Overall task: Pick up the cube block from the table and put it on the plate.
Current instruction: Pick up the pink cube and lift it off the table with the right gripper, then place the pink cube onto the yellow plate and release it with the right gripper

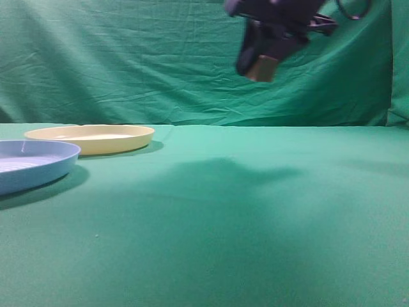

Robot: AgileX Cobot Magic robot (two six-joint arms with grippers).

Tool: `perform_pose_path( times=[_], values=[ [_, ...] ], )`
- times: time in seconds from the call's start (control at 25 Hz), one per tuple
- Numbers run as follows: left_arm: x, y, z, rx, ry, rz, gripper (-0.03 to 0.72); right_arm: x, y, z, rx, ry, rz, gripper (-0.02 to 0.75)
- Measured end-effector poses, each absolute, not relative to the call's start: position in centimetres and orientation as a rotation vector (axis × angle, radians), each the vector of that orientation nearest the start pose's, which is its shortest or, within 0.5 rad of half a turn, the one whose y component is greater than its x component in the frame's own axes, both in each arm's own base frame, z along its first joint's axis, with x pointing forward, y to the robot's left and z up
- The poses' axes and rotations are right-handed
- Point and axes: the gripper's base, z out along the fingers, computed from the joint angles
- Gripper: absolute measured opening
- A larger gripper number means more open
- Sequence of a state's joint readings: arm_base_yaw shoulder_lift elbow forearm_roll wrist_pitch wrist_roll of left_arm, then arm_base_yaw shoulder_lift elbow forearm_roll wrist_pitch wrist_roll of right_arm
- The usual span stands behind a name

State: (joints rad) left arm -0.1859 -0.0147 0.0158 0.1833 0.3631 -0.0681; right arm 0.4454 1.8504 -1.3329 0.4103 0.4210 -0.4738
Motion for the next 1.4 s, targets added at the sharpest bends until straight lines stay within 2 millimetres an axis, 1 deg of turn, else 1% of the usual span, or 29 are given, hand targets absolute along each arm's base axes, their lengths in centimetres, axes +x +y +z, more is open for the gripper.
perform_pose_path(
  times=[0.04,0.16,0.2,0.28,0.32,0.4,0.52,0.68,0.72,0.76,0.84,0.88,0.96,1.04,1.08,1.2,1.24,1.32,1.4],
  values=[
    [5.3,-0.4,17.6,0.221,1.828,0.002,0.000,36.9,21.3,23.9,-0.755,2.253,0.385,0.231],
    [5.3,-0.4,17.6,0.221,1.828,0.002,0.000,37.6,27.4,23.1,-0.901,2.162,0.430,0.231],
    [5.3,-0.4,17.6,0.221,1.828,0.002,0.000,37.8,29.2,22.9,-0.935,2.131,0.443,0.231],
    [5.3,-0.4,17.6,0.221,1.828,0.002,0.000,38.2,32.7,21.1,-1.000,2.102,0.466,0.231],
    [5.3,-0.4,17.6,0.221,1.828,0.002,0.000,38.5,34.1,20.2,-1.020,2.089,0.475,0.231],
    [5.3,-0.4,17.6,0.221,1.828,0.002,0.000,39.2,36.0,18.6,-1.038,2.072,0.487,0.231],
    [5.3,-0.4,17.6,0.221,1.828,0.002,0.000,40.3,37.6,16.7,-1.039,2.060,0.499,0.231],
    [5.3,-0.4,17.6,0.221,1.828,0.002,0.000,41.1,38.4,15.3,-0.978,2.057,0.536,0.231],
    [5.3,-0.4,17.6,0.221,1.828,0.002,0.000,41.2,38.4,15.2,-0.961,2.056,0.545,0.307],
    [5.3,-0.4,17.6,0.221,1.828,0.002,0.000,41.2,38.5,15.1,-0.950,2.056,0.550,0.362],
    [5.3,-0.4,17.6,0.221,1.828,0.002,0.000,41.3,38.5,15.2,-0.936,2.050,0.554,0.537],
    [5.3,-0.4,17.6,0.221,1.828,0.002,0.000,41.4,38.5,15.3,-0.933,2.044,0.554,0.601],
    [5.3,-0.4,17.6,0.221,1.828,0.002,0.000,41.4,38.5,15.5,-0.926,2.038,0.555,0.658],
    [5.3,-0.4,17.6,0.221,1.828,0.002,0.000,41.6,38.2,16.3,-0.918,2.033,0.557,0.644],
    [5.3,-0.4,17.6,0.221,1.828,0.002,0.000,41.6,38.0,17.1,-0.920,2.032,0.562,0.644],
    [5.3,-0.4,17.6,0.221,1.828,0.002,0.000,41.3,36.4,20.9,-0.960,2.056,0.592,0.497],
    [5.3,-0.4,17.6,0.221,1.828,0.002,0.000,41.0,35.7,22.6,-0.984,2.068,0.605,0.424],
    [5.3,-0.4,17.6,0.221,1.828,0.002,0.000,40.4,33.9,26.0,-1.007,2.095,0.631,0.248],
    [5.3,-0.4,17.6,0.221,1.828,0.002,0.000,39.6,31.9,28.8,-1.019,2.147,0.662,0.099]
  ],
)
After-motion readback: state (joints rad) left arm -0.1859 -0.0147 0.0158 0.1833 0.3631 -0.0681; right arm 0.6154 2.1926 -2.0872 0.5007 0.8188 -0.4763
